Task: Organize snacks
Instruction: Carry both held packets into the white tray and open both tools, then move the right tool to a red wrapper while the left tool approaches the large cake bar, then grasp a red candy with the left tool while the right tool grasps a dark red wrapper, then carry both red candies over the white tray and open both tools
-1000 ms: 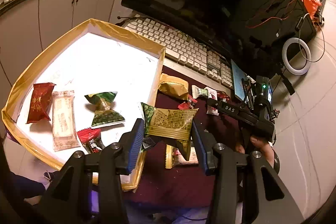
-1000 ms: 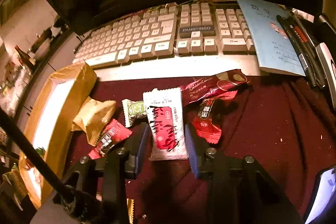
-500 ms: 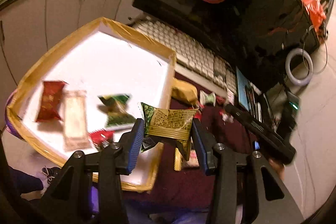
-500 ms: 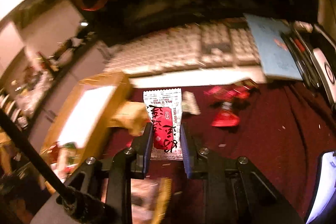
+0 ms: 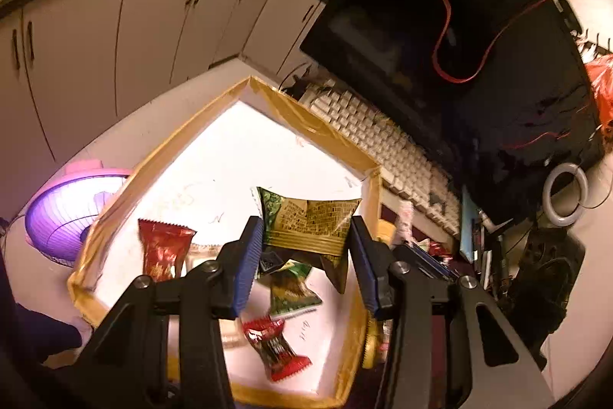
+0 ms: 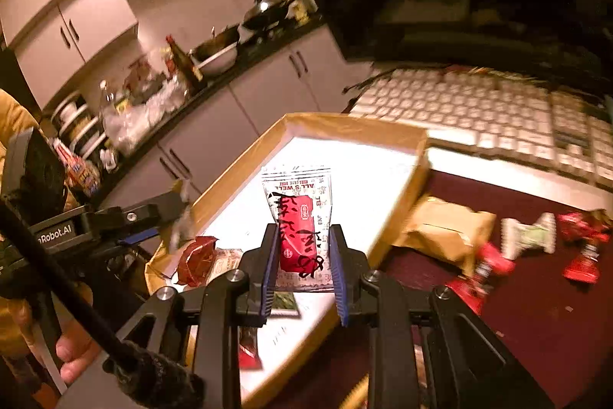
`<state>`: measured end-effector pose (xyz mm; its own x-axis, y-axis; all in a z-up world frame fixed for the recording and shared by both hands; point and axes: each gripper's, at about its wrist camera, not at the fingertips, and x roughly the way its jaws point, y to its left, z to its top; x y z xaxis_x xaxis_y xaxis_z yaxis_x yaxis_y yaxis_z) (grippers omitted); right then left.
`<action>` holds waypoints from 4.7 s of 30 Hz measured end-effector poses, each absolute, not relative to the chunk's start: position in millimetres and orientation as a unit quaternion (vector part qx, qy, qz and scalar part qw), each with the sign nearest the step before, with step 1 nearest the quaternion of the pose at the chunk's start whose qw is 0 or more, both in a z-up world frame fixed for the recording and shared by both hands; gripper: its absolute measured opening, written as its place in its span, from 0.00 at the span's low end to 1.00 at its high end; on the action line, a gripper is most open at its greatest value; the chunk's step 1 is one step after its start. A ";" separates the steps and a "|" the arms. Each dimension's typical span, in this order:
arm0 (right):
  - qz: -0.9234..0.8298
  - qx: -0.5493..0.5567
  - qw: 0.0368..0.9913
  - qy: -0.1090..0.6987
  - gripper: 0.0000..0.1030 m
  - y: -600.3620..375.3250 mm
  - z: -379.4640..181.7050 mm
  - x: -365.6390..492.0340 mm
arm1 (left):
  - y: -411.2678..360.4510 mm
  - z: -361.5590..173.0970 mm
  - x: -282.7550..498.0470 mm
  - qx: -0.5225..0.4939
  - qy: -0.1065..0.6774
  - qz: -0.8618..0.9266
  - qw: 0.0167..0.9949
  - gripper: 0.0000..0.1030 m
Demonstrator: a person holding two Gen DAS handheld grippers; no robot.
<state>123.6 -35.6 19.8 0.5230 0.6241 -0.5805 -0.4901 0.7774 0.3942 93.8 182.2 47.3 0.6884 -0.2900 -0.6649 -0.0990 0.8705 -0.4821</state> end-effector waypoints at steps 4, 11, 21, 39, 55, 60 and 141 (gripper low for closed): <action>0.311 0.062 0.864 0.391 0.24 -12.2 9.0 137.0 | 184.8 29.1 115.0 -0.240 0.415 -0.032 0.877 0.46; 0.290 0.018 0.860 0.420 0.24 12.0 -7.5 152.5 | 185.8 3.8 141.6 -0.223 0.458 0.009 0.860 0.46; 0.258 -0.044 0.860 0.437 0.27 32.5 -22.1 152.5 | 192.2 -13.2 157.1 -0.216 0.485 0.042 0.846 0.49; 0.309 0.112 0.864 0.382 0.52 -73.2 13.3 106.8 | 159.0 33.2 90.1 -0.219 0.400 -0.002 0.890 0.76; 0.130 0.279 0.875 0.373 0.50 -253.0 -12.4 110.6 | 26.0 36.5 68.5 -0.118 0.437 -0.134 0.881 0.76; 0.117 0.296 0.865 0.388 0.46 -268.1 -21.4 123.4 | 15.8 35.8 63.8 -0.102 0.443 -0.142 0.879 0.76; 0.289 0.204 0.867 0.352 0.19 -162.9 -0.9 106.1 | 90.6 58.7 87.7 -0.154 0.401 -0.105 0.897 0.28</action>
<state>106.1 -162.9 -0.9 0.5861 0.6437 -0.4921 -0.3575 0.7504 0.5559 87.8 90.6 58.7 0.6563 -0.3120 -0.6870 0.0656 0.9306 -0.3600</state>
